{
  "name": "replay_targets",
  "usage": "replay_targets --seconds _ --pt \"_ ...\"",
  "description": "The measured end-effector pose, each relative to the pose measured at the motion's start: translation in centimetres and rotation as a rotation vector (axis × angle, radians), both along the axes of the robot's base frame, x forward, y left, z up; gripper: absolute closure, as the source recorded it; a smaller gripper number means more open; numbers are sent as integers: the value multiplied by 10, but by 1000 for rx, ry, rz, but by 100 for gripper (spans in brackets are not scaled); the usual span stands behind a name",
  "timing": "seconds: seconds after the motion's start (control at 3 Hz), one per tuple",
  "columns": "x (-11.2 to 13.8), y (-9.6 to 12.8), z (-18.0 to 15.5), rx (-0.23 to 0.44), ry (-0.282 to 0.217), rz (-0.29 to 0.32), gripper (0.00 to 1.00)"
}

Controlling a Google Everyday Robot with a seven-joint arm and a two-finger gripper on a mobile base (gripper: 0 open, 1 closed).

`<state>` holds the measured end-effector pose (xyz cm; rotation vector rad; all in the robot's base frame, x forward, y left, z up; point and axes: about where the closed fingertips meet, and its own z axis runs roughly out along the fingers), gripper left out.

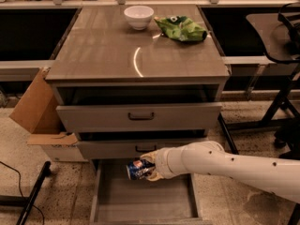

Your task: Pick pepsi can from bottom drawer and place on counter

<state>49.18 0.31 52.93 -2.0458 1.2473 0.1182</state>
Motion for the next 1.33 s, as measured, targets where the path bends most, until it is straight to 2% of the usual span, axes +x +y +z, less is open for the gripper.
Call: replay_targets --seconds 0.67,1.0,1.33 --pt "3 -4 24 10 -31 3 100" --pt "11 -21 90 79 -64 21 100" --pt "12 -40 141 100 -84 39 100"
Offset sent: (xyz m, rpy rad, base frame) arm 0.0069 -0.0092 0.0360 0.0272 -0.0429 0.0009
